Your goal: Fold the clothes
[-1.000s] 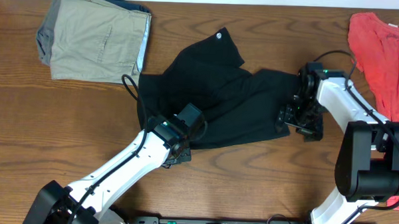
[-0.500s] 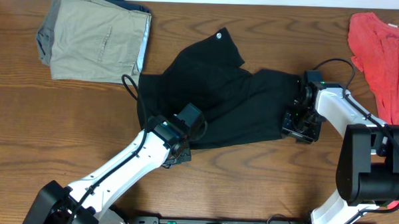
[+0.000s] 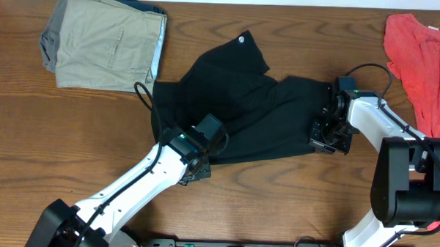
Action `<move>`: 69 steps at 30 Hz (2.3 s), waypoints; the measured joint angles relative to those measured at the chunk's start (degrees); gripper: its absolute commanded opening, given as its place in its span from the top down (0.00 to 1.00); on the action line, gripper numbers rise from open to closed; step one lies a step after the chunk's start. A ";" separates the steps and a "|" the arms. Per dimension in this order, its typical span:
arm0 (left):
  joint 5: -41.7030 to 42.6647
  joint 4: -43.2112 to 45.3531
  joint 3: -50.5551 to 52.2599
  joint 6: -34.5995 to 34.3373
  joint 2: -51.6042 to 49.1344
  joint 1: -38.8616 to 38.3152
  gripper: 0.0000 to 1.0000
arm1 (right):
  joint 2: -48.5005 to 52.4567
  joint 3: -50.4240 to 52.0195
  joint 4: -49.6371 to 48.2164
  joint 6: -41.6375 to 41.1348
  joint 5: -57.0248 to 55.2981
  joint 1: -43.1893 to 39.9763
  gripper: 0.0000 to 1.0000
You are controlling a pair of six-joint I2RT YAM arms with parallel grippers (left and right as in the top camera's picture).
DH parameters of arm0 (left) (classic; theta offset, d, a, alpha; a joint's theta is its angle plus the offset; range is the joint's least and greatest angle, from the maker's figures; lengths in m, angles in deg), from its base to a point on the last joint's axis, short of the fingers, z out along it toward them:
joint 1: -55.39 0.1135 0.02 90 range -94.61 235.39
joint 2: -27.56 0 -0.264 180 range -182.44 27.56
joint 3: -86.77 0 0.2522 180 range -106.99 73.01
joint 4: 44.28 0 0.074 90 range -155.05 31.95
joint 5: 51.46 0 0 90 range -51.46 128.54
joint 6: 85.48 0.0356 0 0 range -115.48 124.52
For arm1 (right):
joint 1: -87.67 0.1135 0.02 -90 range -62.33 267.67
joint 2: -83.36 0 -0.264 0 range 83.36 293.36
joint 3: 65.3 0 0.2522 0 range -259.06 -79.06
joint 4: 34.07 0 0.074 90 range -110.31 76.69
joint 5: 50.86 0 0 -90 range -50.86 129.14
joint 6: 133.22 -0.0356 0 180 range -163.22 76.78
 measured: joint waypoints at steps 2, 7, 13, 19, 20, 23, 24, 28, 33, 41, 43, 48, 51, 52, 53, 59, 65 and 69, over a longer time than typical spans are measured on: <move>0.00 -0.11 0.02 0.00 0.00 0.00 0.94 | 0.00 -0.02 0.04 0.00 0.02 0.00 0.99; 0.04 -2.80 0.00 0.02 0.00 0.00 0.94 | -0.24 -0.17 0.46 -0.46 0.07 -0.35 0.99; 0.52 -5.22 0.00 0.31 1.25 0.00 0.02 | -6.38 -0.11 1.77 -0.50 0.04 -2.95 0.99; 4.55 -5.29 -0.02 3.19 1.60 0.00 0.02 | -18.34 -0.13 4.28 -0.37 -0.15 -5.46 0.99; 5.01 -5.33 -0.02 3.48 1.60 0.00 0.02 | -19.85 -0.11 4.76 -0.33 -0.22 -5.68 0.99; 6.16 -5.20 -0.02 4.17 1.60 0.02 0.02 | -23.71 -0.11 6.45 0.28 -0.50 -6.82 0.99; 6.43 -5.05 0.00 4.42 1.60 0.00 0.02 | -24.90 -0.13 6.91 0.50 -0.94 -7.15 0.99; 6.99 -3.63 0.79 4.76 1.60 0.02 0.02 | -27.41 -0.13 7.96 1.07 -1.97 -8.48 0.99; 8.35 -0.68 5.55 4.79 1.60 0.00 0.01 | -27.76 -0.11 8.00 1.81 -2.73 -10.56 0.99; 13.92 9.62 13.44 6.40 1.60 0.02 0.02 | -27.78 -0.11 7.89 2.54 -2.93 -14.25 0.99; 14.67 10.99 13.81 6.51 1.60 0.00 0.03 | -27.76 -0.11 8.04 2.89 -2.93 -14.25 0.98; 15.76 14.93 13.92 7.34 1.60 0.02 0.16 | -27.76 -0.11 8.48 3.54 -2.91 -14.25 0.99; 15.82 15.98 13.92 7.48 1.33 0.02 0.18 | -27.78 -0.11 8.70 3.61 -2.91 -14.25 0.99; 15.91 16.06 13.92 7.52 1.05 0.00 0.21 | -27.78 -0.11 8.72 3.67 -2.89 -14.25 0.99; 15.93 16.15 13.92 7.50 0.70 0.00 0.26 | -27.78 -0.11 8.74 3.72 -2.91 -14.25 0.99; 15.96 16.09 13.46 7.48 -2.23 0.04 0.78 | -27.76 -0.11 8.92 3.74 -2.91 -14.25 0.99; 16.63 14.12 12.90 7.61 -2.95 0.07 0.94 | -27.78 -0.11 9.11 3.74 -2.82 -14.25 0.99; 16.76 5.25 11.63 7.56 -2.05 0.07 0.94 | -27.76 -0.28 10.34 3.74 -2.62 -14.25 0.99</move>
